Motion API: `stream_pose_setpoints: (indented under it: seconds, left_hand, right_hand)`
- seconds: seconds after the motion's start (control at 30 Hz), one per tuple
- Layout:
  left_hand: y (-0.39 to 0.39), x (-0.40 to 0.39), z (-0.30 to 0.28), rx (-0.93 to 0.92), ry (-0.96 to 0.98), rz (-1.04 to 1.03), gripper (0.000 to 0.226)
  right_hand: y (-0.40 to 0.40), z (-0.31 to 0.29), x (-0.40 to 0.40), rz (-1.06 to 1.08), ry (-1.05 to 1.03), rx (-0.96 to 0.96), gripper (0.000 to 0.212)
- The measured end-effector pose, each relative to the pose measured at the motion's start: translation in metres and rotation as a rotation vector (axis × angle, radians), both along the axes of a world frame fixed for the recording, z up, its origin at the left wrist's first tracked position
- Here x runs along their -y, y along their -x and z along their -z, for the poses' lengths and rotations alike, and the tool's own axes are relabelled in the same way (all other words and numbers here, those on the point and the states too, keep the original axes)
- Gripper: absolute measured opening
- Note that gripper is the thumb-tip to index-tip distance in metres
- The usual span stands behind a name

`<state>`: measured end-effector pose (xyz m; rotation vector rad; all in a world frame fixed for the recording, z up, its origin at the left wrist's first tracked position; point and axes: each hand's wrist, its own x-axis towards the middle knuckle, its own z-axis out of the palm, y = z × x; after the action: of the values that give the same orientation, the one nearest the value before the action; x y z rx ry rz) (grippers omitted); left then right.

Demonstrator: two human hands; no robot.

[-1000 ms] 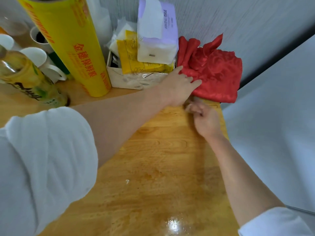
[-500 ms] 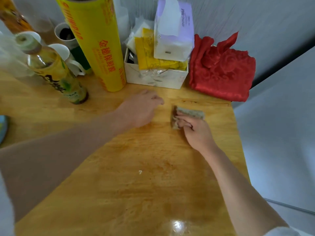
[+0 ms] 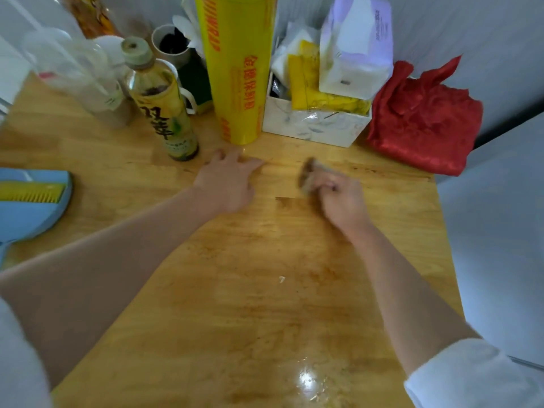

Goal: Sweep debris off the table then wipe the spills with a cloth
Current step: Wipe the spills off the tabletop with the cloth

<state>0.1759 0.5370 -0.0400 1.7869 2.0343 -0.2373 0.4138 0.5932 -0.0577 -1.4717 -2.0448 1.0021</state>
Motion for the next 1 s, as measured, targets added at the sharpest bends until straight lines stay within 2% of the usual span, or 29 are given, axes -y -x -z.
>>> stream_pose_setpoints:
  seconds: [0.07, 0.13, 0.2, 0.27, 0.33, 0.37, 0.4, 0.47, 0.53, 0.6, 0.67, 0.77, 0.87, 0.93, 1.0]
  left_hand:
    - [0.007, 0.001, 0.000, -0.002, 0.048, 0.017, 0.067]
    - [0.012, -0.001, -0.003, 0.015, 0.048, 0.045, 0.067]
    - [0.022, -0.006, -0.007, 0.089, 0.040, 0.049, 0.065]
    - [0.035, -0.009, -0.012, 0.178, 0.066, 0.010, 0.061]
    - [0.047, -0.009, -0.015, 0.265, 0.099, -0.040, 0.052]
    - [0.052, -0.008, -0.018, 0.306, 0.109, -0.071, 0.052]
    - [0.056, -0.007, -0.019, 0.339, 0.121, -0.093, 0.057]
    - [0.061, -0.001, -0.021, 0.365, 0.143, -0.098, 0.069]
    - [0.062, 0.004, -0.021, 0.379, 0.149, -0.100, 0.071]
    - [0.059, 0.005, -0.020, 0.405, 0.149, -0.095, 0.068]
    - [0.060, 0.002, -0.021, 0.426, 0.138, -0.106, 0.067]
    - [0.063, -0.004, -0.022, 0.423, 0.092, -0.104, 0.065]
    - [0.060, 0.005, -0.023, 0.408, 0.062, -0.054, 0.062]
    - [0.064, 0.019, -0.019, 0.359, 0.083, -0.034, 0.063]
    - [0.070, 0.031, -0.015, 0.293, 0.096, -0.014, 0.063]
  right_hand:
    - [-0.013, -0.001, -0.022, 0.208, 0.019, 0.056, 0.045]
    - [0.003, -0.001, -0.030, 0.234, -0.004, 0.127, 0.037]
    - [0.043, -0.002, -0.020, 0.101, -0.070, 0.119, 0.036]
    - [0.090, 0.000, 0.003, -0.135, -0.090, 0.045, 0.038]
    - [0.118, 0.004, 0.028, -0.331, -0.035, 0.035, 0.036]
    - [0.119, 0.004, 0.034, -0.347, 0.031, 0.021, 0.035]
    - [0.109, 0.004, 0.034, -0.308, 0.098, -0.006, 0.035]
    - [0.073, 0.000, 0.022, -0.155, 0.099, -0.011, 0.040]
    - [0.045, -0.009, -0.002, 0.058, 0.082, 0.053, 0.045]
    - [0.044, -0.009, -0.020, 0.195, 0.050, 0.149, 0.040]
    - [0.076, -0.007, -0.015, 0.097, -0.030, 0.155, 0.039]
    - [0.125, -0.003, 0.025, -0.209, -0.038, 0.078, 0.037]
    - [0.117, 0.000, 0.065, -0.374, 0.136, 0.063, 0.035]
    - [0.083, -0.004, 0.068, -0.272, 0.187, 0.022, 0.033]
    - [0.053, -0.010, 0.050, 0.025, 0.178, -0.060, 0.038]
